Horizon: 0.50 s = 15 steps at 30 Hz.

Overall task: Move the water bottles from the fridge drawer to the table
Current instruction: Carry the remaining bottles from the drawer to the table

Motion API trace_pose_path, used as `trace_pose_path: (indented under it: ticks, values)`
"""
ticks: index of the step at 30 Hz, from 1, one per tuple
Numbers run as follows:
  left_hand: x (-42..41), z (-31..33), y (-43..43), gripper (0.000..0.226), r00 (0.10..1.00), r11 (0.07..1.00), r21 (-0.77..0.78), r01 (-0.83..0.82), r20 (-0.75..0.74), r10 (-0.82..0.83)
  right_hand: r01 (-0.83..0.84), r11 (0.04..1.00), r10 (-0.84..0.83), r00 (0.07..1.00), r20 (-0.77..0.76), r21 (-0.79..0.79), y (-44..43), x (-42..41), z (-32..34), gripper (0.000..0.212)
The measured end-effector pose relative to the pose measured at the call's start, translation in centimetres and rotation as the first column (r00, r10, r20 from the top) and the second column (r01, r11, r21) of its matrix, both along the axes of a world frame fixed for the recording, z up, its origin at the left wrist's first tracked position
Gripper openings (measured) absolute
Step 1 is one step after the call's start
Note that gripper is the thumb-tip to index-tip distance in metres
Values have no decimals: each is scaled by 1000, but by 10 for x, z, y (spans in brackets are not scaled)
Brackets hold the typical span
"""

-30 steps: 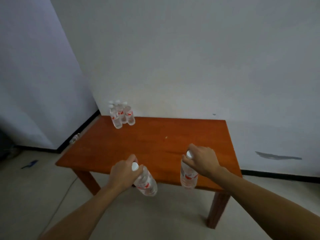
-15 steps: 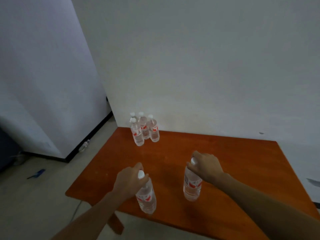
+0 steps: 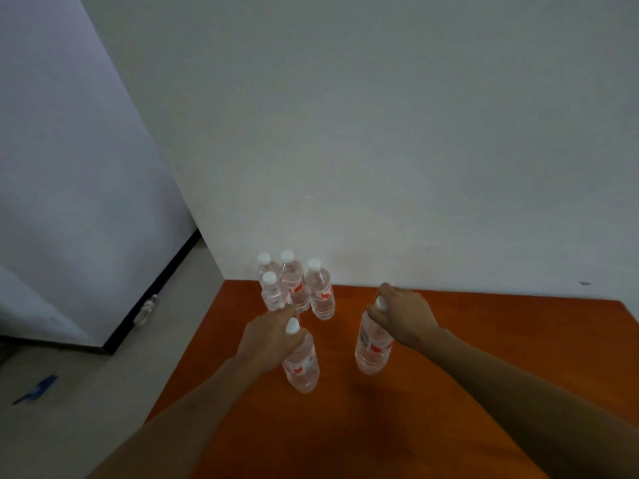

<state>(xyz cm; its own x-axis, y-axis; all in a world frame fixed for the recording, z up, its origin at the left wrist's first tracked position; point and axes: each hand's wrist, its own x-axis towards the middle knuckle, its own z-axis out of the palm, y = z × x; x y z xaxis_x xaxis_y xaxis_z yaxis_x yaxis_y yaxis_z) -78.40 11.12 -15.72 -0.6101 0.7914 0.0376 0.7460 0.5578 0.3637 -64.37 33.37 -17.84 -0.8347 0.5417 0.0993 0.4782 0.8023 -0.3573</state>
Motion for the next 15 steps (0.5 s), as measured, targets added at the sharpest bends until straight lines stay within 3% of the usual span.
trace_pose_path:
  ticks: [2,6,15]
  values:
    - [-25,-10,18,14,1000,1000,-24,11,19,-10,-23,1000,23,1000,18,-16,15,-31,-8,36]
    - [-68,-32,50,37,999,996,-73,42,32,-40,-65,996,67,997,30,-61,36,-86,-27,32]
    - [-132,-61,93,35,996,995,-49,87,-20,-88,-142,987,147,987,69,-75,59,-155,-46,30]
